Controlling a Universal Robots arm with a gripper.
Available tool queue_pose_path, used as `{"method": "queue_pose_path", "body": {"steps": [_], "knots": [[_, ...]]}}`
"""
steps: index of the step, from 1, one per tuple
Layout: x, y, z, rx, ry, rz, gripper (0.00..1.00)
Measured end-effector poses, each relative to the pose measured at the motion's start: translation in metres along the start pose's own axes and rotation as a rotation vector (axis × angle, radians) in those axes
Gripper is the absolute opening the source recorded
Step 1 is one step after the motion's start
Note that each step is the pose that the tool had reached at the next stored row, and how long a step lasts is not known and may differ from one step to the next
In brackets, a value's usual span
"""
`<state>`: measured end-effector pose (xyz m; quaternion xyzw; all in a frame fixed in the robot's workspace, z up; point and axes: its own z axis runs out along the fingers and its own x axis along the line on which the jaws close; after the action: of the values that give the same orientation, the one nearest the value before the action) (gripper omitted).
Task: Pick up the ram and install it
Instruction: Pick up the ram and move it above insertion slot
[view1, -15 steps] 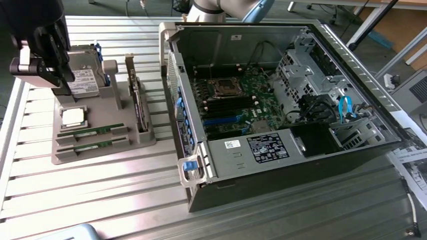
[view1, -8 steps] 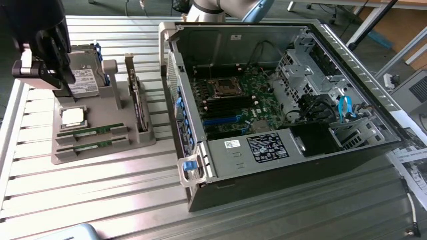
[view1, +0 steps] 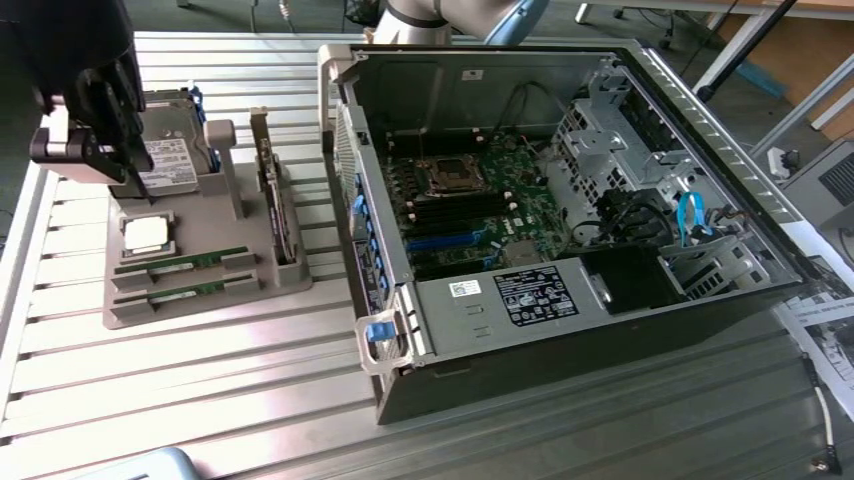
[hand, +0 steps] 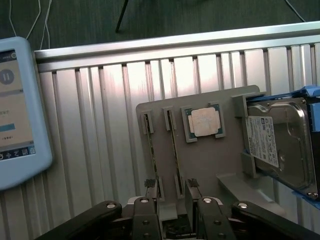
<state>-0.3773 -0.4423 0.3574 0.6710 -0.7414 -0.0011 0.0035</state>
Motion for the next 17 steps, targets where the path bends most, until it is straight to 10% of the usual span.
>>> {"method": "queue_pose_path", "body": {"steps": [17], "knots": [[0.0,-0.0001,0.0107,0.0001,0.0,-0.001,0.36]]}}
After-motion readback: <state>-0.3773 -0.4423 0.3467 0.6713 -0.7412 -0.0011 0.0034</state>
